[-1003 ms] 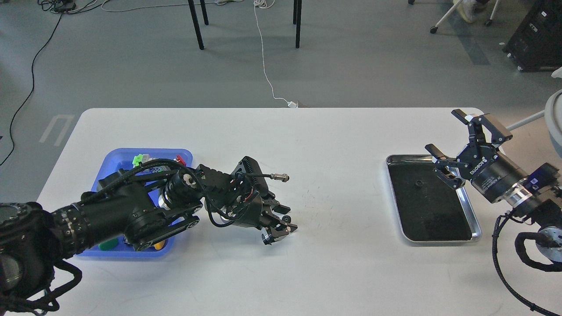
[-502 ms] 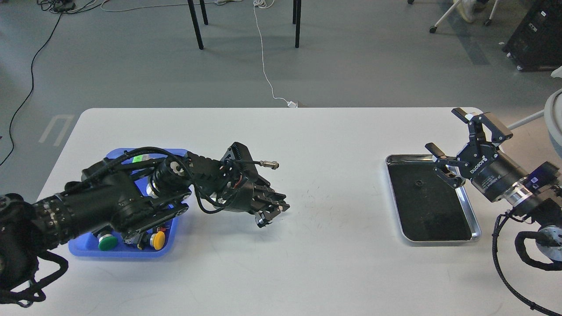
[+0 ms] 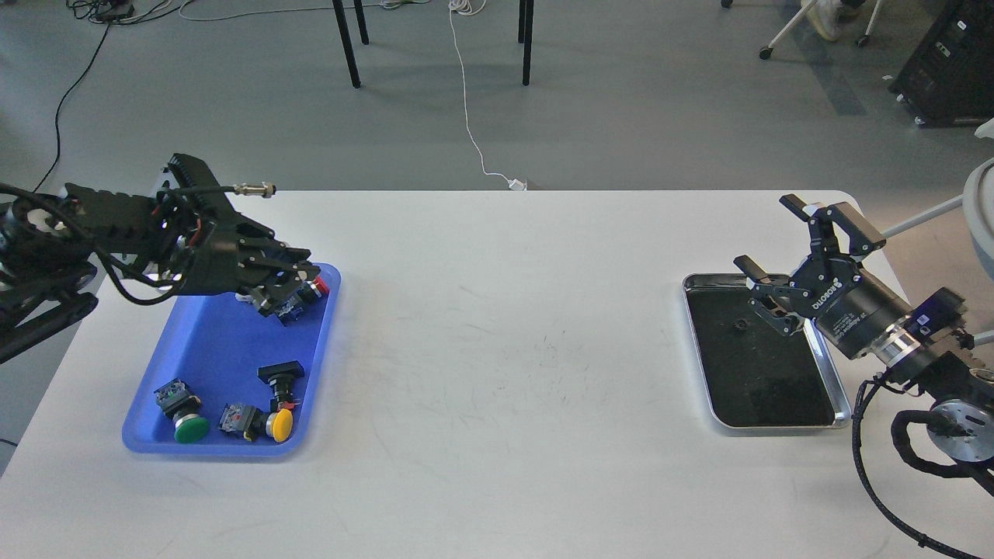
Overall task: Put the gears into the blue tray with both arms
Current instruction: 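Carry the gear into the blue tray and release it with the left gripper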
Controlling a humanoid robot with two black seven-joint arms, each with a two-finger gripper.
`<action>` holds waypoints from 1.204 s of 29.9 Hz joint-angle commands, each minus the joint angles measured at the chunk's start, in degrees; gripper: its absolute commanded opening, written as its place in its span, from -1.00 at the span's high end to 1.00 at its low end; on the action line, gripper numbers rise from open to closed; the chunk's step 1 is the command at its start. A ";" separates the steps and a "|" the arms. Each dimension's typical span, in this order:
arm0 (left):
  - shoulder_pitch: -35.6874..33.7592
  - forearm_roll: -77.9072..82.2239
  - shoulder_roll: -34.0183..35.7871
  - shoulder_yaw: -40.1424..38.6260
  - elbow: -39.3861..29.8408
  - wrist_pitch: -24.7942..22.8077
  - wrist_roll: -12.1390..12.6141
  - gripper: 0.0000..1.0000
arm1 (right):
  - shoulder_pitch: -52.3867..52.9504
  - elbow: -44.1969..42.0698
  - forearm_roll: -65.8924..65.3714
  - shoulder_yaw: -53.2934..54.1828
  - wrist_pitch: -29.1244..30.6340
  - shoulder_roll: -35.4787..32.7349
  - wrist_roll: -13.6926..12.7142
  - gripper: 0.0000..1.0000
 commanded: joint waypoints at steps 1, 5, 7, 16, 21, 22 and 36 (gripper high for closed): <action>5.59 -3.35 2.87 -0.71 0.58 0.18 0.01 0.70 | 0.03 0.01 0.00 -0.02 0.00 0.03 0.00 -0.96; 9.11 -2.83 2.43 -2.02 3.74 0.36 0.01 0.69 | 0.03 0.10 0.00 -0.02 0.00 0.38 0.00 -0.96; 9.99 -2.83 1.47 -2.81 5.85 0.36 0.01 0.68 | 0.03 0.10 0.00 -0.02 0.00 0.38 0.00 -0.96; 10.17 -2.74 -2.40 -3.70 11.65 2.20 0.01 0.55 | 0.12 0.18 0.00 0.16 0.00 0.29 0.00 -0.96; 10.17 -2.65 -2.76 -3.43 12.63 2.20 0.01 0.42 | 0.03 0.18 0.00 0.25 0.00 0.29 0.00 -0.96; 10.17 -2.65 -2.84 -3.43 13.06 2.20 0.01 0.25 | 0.03 0.18 0.00 0.25 0.00 0.29 0.00 -0.96; 9.29 -20.35 -3.63 -19.33 5.36 2.21 0.01 -0.77 | 1.43 0.18 -1.57 -0.28 0.00 -0.32 0.00 -0.96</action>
